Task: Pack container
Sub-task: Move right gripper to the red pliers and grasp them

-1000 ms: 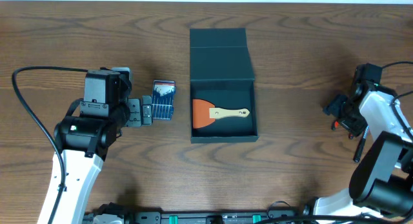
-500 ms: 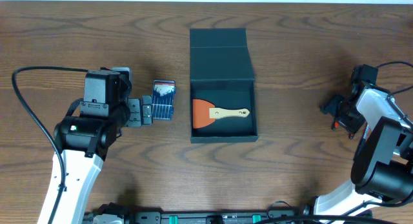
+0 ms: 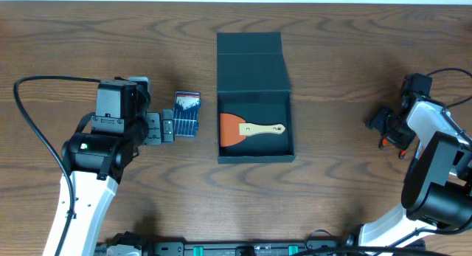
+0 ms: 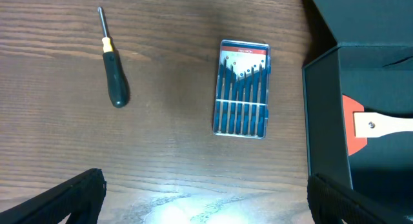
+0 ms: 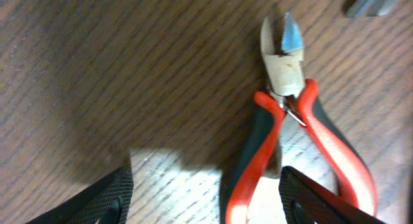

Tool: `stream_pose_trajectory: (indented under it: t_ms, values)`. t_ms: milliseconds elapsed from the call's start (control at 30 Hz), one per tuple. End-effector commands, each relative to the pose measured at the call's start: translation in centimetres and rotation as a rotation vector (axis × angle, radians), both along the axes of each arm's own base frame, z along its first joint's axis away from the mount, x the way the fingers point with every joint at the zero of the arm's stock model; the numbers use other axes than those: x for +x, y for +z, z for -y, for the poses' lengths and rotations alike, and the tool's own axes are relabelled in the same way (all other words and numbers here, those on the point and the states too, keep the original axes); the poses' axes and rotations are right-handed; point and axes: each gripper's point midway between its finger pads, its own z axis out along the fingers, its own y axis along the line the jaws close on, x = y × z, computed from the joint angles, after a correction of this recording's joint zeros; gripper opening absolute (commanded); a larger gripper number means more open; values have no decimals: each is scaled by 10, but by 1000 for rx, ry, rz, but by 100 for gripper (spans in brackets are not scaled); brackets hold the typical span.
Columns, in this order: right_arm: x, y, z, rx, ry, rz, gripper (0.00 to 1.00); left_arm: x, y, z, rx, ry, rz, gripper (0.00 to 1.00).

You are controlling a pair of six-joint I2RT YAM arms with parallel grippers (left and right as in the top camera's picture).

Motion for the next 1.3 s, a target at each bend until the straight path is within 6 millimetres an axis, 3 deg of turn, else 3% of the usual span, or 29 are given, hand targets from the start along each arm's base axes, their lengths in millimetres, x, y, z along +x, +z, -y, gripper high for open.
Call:
stream_pose_trajectory:
  t_ms: [0,200,400,567,767,833,1267]
  values:
    - [-5,-14,-5,48,7,-26,73,4,7,-4,20,0,17,98]
    - [-10,-30,-11,87,10,-64,71,4,7,-4,20,0,17,98]
    - [-12,-32,-13,95,10,-73,67,4,7,-4,20,0,18,98]
    - [-13,-32,-13,96,10,-77,36,4,7,-4,20,0,17,98]
    - [-14,-32,-14,99,10,-83,9,4,7,-4,20,0,17,98]
    - [-15,-32,-14,100,10,-85,4,4,7,-4,20,0,17,98]
    - [-18,-29,-25,128,44,-106,1,4,7,-4,20,0,17,98]
